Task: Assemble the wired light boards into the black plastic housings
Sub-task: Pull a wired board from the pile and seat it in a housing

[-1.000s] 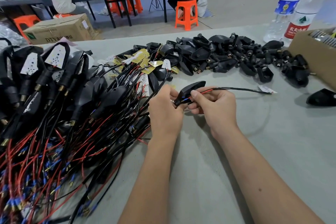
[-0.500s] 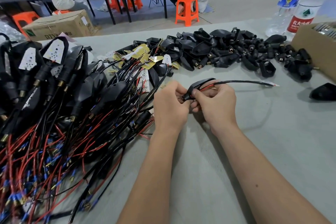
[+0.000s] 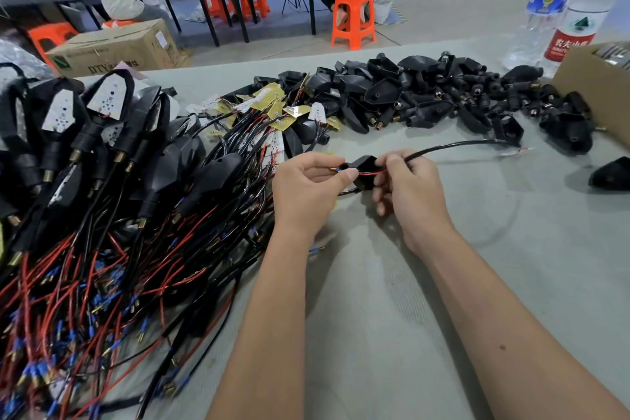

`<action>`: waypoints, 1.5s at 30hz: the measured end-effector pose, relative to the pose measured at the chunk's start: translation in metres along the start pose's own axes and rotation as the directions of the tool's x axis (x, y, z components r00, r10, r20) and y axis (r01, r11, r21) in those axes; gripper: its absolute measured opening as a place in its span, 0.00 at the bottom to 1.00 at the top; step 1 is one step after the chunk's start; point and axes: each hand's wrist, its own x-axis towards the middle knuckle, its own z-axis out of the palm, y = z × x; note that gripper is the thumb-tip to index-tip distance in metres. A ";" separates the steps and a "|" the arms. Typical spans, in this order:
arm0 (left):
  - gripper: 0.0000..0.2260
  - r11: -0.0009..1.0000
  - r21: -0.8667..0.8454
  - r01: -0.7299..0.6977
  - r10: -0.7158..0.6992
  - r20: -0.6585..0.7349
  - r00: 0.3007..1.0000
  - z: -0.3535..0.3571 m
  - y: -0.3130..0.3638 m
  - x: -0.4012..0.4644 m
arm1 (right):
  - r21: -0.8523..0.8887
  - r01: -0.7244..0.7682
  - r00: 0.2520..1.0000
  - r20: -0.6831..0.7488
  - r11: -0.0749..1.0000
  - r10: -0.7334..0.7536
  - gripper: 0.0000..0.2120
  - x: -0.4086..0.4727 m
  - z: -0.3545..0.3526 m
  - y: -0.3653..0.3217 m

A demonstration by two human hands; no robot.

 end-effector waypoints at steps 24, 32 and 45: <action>0.02 0.883 -0.456 0.109 -0.169 -0.093 0.981 -0.011 0.011 -0.002 | 0.563 -0.091 0.966 -0.150 0.821 0.210 0.12 0.005 -0.014 -0.016; 0.20 0.713 -0.692 0.114 -0.243 -0.091 0.966 -0.006 0.017 -0.001 | 0.315 -0.067 0.993 -0.068 0.947 0.093 0.11 0.002 -0.007 -0.011; 0.01 0.857 -0.514 0.031 -0.112 -0.127 0.985 -0.003 0.021 0.000 | 0.440 -0.121 0.989 -0.024 0.890 0.146 0.14 0.001 -0.004 -0.016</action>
